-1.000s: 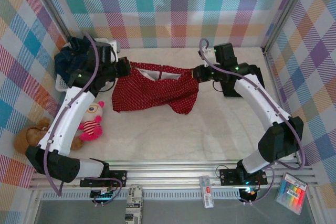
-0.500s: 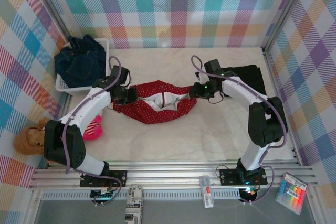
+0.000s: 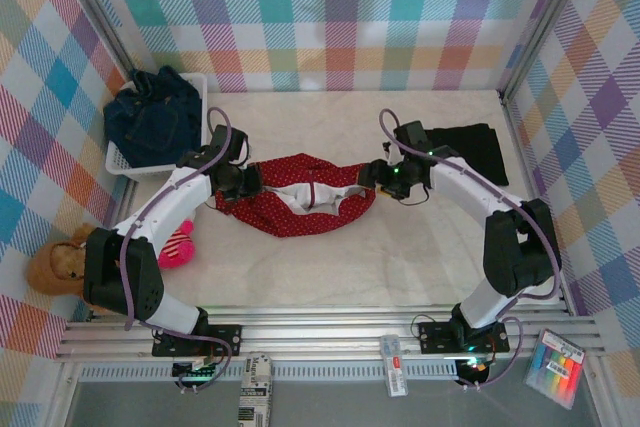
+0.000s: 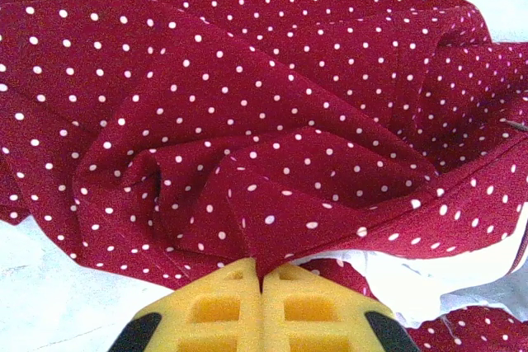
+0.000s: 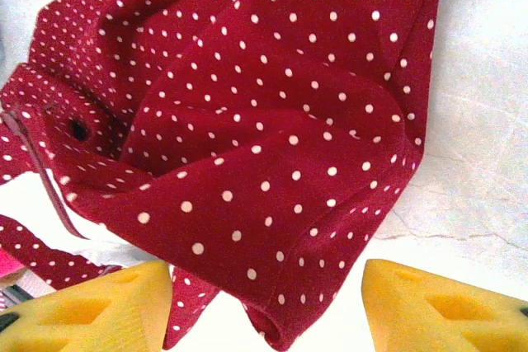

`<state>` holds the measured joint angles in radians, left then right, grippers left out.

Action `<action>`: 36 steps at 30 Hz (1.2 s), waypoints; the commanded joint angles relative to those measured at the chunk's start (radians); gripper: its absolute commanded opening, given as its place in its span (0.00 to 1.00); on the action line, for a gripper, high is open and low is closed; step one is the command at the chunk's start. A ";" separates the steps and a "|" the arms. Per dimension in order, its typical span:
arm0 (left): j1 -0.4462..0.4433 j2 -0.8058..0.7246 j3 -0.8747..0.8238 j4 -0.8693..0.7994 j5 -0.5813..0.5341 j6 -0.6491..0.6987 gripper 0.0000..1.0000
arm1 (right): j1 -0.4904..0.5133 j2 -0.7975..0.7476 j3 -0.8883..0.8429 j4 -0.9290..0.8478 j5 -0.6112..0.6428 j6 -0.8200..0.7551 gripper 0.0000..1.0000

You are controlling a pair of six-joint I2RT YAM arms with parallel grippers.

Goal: Fold and stack the skirts

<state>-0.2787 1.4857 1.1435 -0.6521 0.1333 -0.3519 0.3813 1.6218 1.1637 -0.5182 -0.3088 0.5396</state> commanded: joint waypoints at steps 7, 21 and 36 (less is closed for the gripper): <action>0.009 -0.019 0.031 -0.001 -0.010 0.000 0.00 | 0.039 0.065 0.058 -0.097 0.128 -0.165 0.51; 0.009 0.010 0.079 -0.054 -0.020 0.087 0.00 | 0.094 0.254 0.407 -0.356 0.200 -0.684 0.34; 0.010 0.012 0.080 -0.047 -0.009 0.073 0.00 | 0.070 0.050 0.155 -0.102 0.223 -0.188 0.52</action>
<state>-0.2779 1.4963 1.1988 -0.6815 0.1265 -0.2901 0.4686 1.7676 1.3952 -0.7406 -0.0929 0.1028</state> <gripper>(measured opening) 0.055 0.522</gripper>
